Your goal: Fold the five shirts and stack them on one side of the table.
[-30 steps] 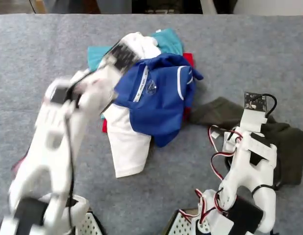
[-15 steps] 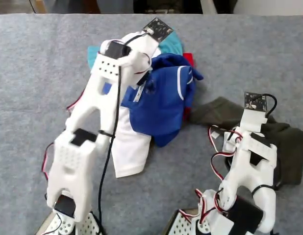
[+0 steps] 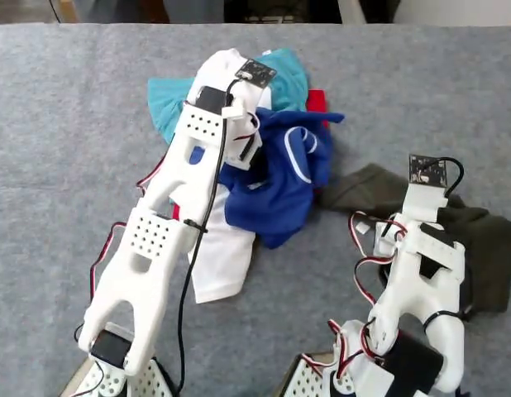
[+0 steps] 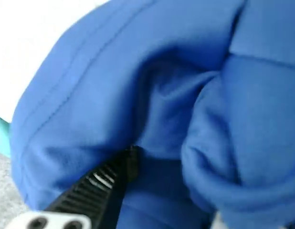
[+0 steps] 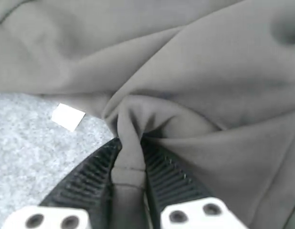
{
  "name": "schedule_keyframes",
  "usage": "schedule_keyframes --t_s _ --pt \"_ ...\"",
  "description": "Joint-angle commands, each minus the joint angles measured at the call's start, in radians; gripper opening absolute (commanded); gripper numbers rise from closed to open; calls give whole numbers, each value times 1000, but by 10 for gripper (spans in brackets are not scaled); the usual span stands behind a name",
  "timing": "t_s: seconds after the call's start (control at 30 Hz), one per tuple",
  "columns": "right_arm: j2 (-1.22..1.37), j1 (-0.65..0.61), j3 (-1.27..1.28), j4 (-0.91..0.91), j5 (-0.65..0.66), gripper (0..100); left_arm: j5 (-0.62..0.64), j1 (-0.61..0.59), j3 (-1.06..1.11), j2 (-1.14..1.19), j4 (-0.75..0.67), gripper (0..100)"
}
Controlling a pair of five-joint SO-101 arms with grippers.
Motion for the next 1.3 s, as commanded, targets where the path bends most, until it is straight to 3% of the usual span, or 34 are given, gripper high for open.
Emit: schedule_keyframes --t_s 0.0,0.07,0.27,0.47,0.77,0.97,1.13,1.27 --pt "4 -12 2 -15 -2 15 9 -28 -2 34 26 120" --pt "4 -12 2 -15 0 15 14 -47 -7 31 41 16" --pt "4 -12 2 -15 0 15 15 -166 -25 -23 51 27" --pt "4 -12 2 -17 0 15 9 -328 -18 -262 51 27" --pt "4 -14 2 -17 0 15 -60 -757 -25 -559 43 27" --pt "4 -14 2 -17 -6 15 -77 -1033 -25 -608 -72 27" --pt "5 -14 2 -17 -6 15 -80 -1067 -16 -606 -54 48" --pt "5 -14 2 -17 -6 15 -75 -995 -22 -609 5 167"
